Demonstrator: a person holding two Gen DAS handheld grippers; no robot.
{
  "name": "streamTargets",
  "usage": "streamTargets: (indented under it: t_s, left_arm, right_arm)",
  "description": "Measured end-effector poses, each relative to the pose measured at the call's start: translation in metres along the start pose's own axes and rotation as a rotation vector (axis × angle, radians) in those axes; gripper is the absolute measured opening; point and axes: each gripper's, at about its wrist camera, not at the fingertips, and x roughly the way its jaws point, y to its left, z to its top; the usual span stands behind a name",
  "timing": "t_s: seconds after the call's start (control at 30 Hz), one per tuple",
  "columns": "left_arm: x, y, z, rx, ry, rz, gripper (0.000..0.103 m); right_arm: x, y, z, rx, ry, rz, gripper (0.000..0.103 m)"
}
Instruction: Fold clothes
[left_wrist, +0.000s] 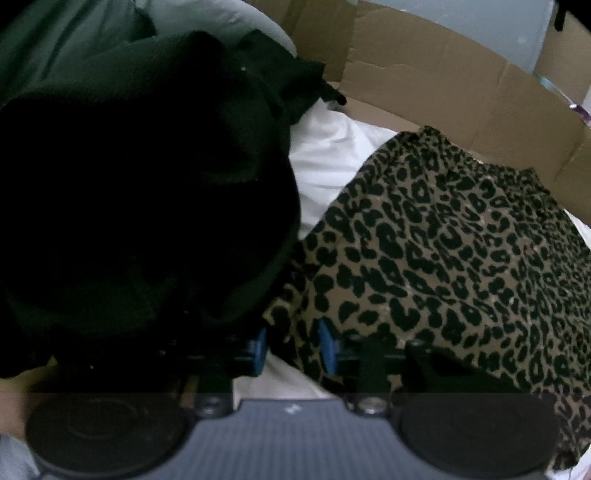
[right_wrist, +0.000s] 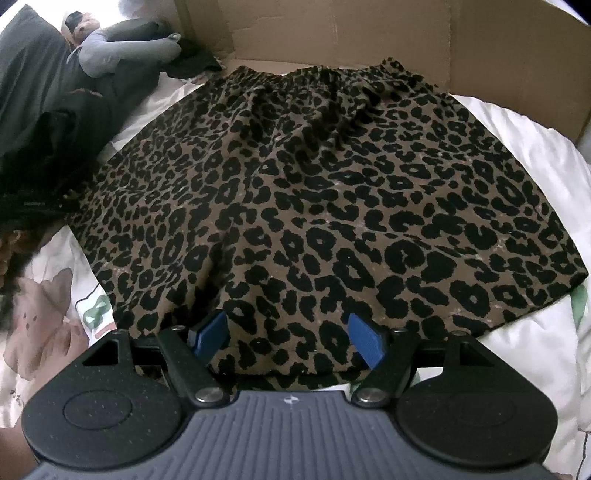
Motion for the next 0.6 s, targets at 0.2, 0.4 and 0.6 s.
streamTargets:
  t_s: [0.2,0.4,0.6]
  left_arm:
    - [0.005,0.002,0.003,-0.021,0.007,0.031,0.028]
    - [0.002,-0.003,0.005,0.021,0.006,-0.01,0.012]
    - [0.004,-0.004,0.007,0.042,0.027,-0.005,0.008]
  right_arm:
    - [0.001,0.002,-0.002,0.0,-0.007,0.013,0.078]
    - [-0.005,-0.003,0.002,0.032,-0.087,-0.008,0.077]
    - [-0.001,0.001,0.014,0.055,-0.134,0.024,0.077]
